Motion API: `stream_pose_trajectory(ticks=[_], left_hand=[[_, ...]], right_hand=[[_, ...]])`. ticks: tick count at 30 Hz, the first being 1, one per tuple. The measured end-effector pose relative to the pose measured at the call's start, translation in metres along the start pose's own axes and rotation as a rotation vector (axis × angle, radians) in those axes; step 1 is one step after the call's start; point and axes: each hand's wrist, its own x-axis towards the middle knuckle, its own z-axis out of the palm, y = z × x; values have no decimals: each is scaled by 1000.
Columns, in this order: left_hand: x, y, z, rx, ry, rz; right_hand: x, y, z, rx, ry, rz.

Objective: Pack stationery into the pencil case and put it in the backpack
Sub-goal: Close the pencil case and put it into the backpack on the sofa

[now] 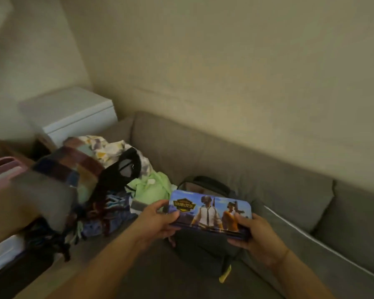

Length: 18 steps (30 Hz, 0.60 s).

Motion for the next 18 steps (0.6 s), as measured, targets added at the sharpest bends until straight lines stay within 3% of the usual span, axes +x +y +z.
stream_pose_trajectory(ticks=[4, 6, 9, 11, 13, 16, 18], left_hand=[[48, -11, 8, 62, -113, -54], [76, -20, 11, 221, -152, -25], [129, -34, 6, 765, -139, 170], [164, -44, 1, 1266, -265, 311], [192, -56, 1, 1616, -444, 437], [217, -72, 8, 1747, -640, 495], [221, -78, 10, 1775, -682, 531]], right_hand=[[27, 16, -22, 127, 124, 25], [43, 25, -31, 192, 219, 34], [70, 38, -45, 254, 412, 63], [91, 45, -53, 246, 580, 77], [112, 52, -60, 196, 720, 60], [142, 59, -64, 100, 866, 27], [159, 60, -61, 81, 914, 19]])
